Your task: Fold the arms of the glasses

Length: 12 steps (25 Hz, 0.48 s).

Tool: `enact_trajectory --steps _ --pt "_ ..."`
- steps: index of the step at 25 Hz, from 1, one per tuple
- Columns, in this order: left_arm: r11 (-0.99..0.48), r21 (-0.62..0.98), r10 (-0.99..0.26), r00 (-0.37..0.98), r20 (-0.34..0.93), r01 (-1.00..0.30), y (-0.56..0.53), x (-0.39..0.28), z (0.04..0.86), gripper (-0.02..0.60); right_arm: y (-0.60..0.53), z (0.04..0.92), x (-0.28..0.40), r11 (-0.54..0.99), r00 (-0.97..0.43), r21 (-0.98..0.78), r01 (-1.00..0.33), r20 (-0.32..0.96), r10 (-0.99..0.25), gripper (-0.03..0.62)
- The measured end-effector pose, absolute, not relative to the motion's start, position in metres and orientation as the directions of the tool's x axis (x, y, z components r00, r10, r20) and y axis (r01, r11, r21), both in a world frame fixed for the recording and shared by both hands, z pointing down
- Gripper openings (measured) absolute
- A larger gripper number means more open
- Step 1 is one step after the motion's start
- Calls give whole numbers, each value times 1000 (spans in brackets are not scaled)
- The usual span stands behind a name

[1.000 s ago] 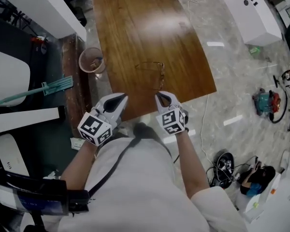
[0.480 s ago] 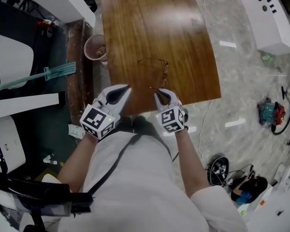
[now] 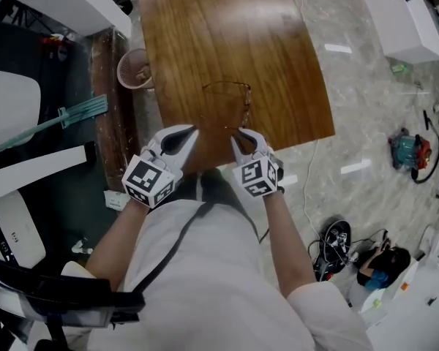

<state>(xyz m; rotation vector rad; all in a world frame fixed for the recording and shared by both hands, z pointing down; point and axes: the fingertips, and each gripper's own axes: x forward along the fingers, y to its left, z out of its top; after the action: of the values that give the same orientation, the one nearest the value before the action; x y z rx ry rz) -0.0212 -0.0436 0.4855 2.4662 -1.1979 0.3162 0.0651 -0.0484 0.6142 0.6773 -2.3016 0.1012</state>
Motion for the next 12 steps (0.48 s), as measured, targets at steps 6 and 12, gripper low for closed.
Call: enact_trajectory --steps 6,12 --pt "-618 232 -649 654 389 -751 -50 -26 502 8 -52 631 56 859 -502 221 -462 733 -459 104" --pt "-668 225 -599 692 402 -709 -55 -39 512 8 -58 644 45 856 -396 320 -406 783 -480 138"
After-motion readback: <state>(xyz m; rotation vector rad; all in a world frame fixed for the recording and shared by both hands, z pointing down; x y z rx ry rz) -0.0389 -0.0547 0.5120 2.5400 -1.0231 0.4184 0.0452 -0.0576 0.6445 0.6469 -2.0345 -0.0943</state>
